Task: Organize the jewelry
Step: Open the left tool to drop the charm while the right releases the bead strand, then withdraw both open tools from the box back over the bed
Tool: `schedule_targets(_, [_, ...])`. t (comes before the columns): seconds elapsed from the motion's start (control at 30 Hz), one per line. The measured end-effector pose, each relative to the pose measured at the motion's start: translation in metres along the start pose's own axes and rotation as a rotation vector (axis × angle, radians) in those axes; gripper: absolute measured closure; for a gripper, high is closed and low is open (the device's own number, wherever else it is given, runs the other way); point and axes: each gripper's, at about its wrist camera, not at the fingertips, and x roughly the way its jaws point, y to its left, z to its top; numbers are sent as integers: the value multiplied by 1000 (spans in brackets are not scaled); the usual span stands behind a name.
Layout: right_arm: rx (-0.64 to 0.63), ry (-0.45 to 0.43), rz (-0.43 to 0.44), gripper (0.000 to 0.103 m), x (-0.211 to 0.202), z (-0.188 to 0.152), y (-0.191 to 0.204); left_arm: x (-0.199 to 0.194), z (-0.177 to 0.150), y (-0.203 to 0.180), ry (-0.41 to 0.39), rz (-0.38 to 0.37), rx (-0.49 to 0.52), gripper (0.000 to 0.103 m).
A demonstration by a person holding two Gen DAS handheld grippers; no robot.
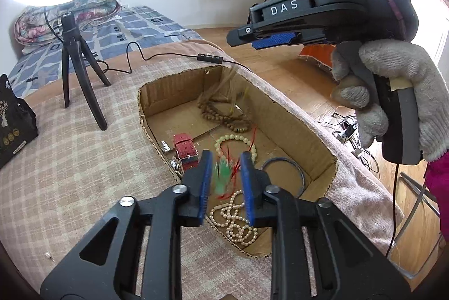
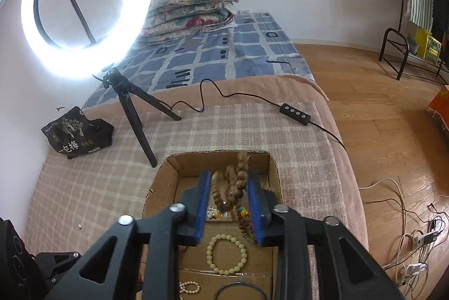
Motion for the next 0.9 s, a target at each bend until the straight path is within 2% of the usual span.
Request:
schedule_targets(0.07, [5, -1, 3, 51, 0, -2, -1, -3, -1, -2, -15, 5, 8, 57])
schedule_targets(0.1, [6, -5, -3, 47, 0, -3, -1, -5, -2, -3, -21, 13, 16, 57])
schedule_targets(0.17, [13, -13, -12, 33, -2, -5, -2, -5, -3, -5, -18, 17, 26, 57])
schedule_targets(0.57, [44, -22, -30, 20, -16, -13, -2, -23, -4, -6, -27, 30, 22, 57])
schedule_targets(0.9, [14, -27, -51, 16, -34, -22, 15, -52, -6, -9, -55, 47, 33, 57])
